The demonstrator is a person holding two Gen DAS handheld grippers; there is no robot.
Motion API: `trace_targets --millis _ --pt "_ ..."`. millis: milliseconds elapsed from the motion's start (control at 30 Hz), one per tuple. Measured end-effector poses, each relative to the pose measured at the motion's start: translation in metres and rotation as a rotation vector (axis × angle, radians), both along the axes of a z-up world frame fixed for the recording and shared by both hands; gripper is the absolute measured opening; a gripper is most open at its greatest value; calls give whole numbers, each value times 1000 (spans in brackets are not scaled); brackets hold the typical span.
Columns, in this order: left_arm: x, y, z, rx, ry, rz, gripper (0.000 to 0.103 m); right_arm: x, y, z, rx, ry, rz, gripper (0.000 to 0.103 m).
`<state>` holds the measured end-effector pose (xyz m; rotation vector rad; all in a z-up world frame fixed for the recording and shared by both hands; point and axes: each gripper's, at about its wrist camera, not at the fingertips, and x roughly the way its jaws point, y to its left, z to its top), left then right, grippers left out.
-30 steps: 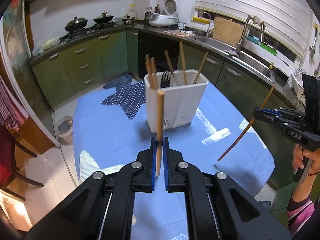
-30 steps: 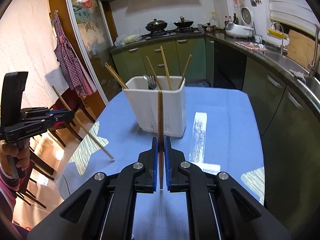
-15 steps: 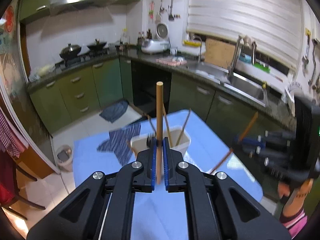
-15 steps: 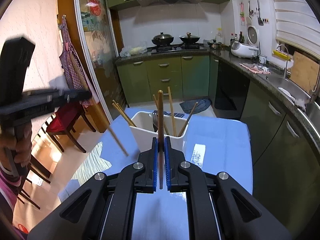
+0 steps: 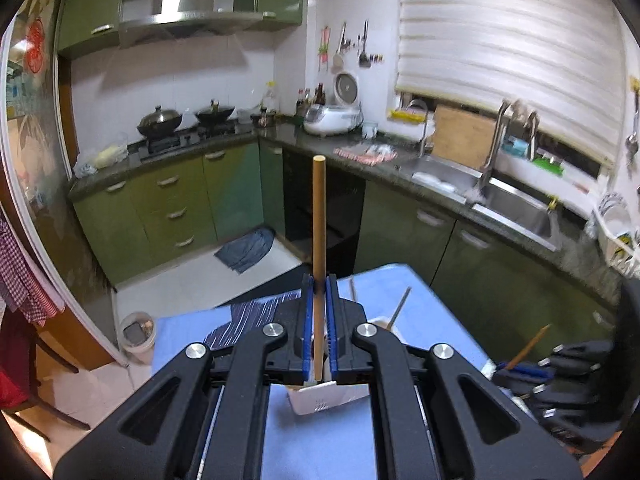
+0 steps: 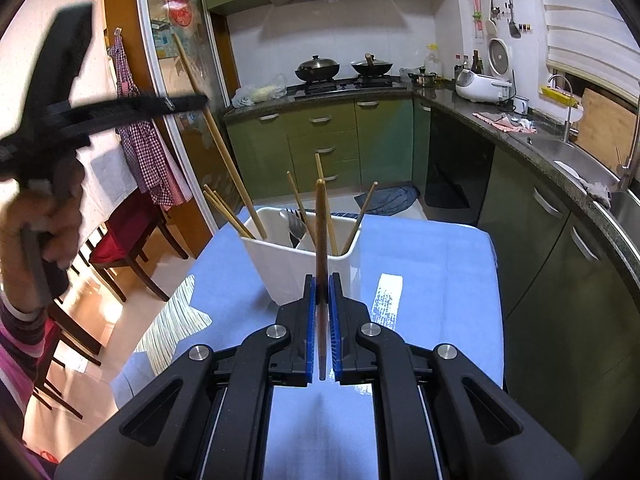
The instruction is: Organize utensils
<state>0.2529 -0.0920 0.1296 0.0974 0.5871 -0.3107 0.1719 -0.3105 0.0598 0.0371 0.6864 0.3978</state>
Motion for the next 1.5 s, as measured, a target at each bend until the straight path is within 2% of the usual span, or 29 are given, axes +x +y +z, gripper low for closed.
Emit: trace_targets --millis 133,200,233,300,400,567,633,800,1000,1233,1300,1333,1500 --pt "12 4 -24 22 61 10 9 2 1 7 5 -15 3 7" --pt "11 9 -29 17 67 13 21 1 2 11 8 -23 -2 7" --pt "9 11 -31 14 65 15 24 2 1 15 12 -32 -7 7" --pt "4 17 -30 8 52 14 39 5 -1 22 25 -45 -16 7" --pt "-11 27 -29 18 22 20 41 9 -6 36 49 -70 -32 7" --pt "-32 41 -30 4 22 20 47 25 -9 66 104 -126 -38 7" --pt "-42 46 -33 22 14 19 48 36 -9 77 130 -148 -47 7" --pt "-54 55 -38 39 20 25 52 66 -7 90 160 -167 -89 7" --pt "-59 64 -47 41 39 20 52 99 4 65 119 -96 -122 7" --pt "-60 70 -55 37 62 22 52 113 19 36 84 -46 -106 8" --pt "-61 71 -58 39 70 21 52 113 24 29 72 -41 -100 14" --pt "-62 70 -59 38 74 21 52 112 25 27 69 -40 -99 21" --pt "-66 74 -66 32 88 17 52 96 24 25 89 -66 -103 21"
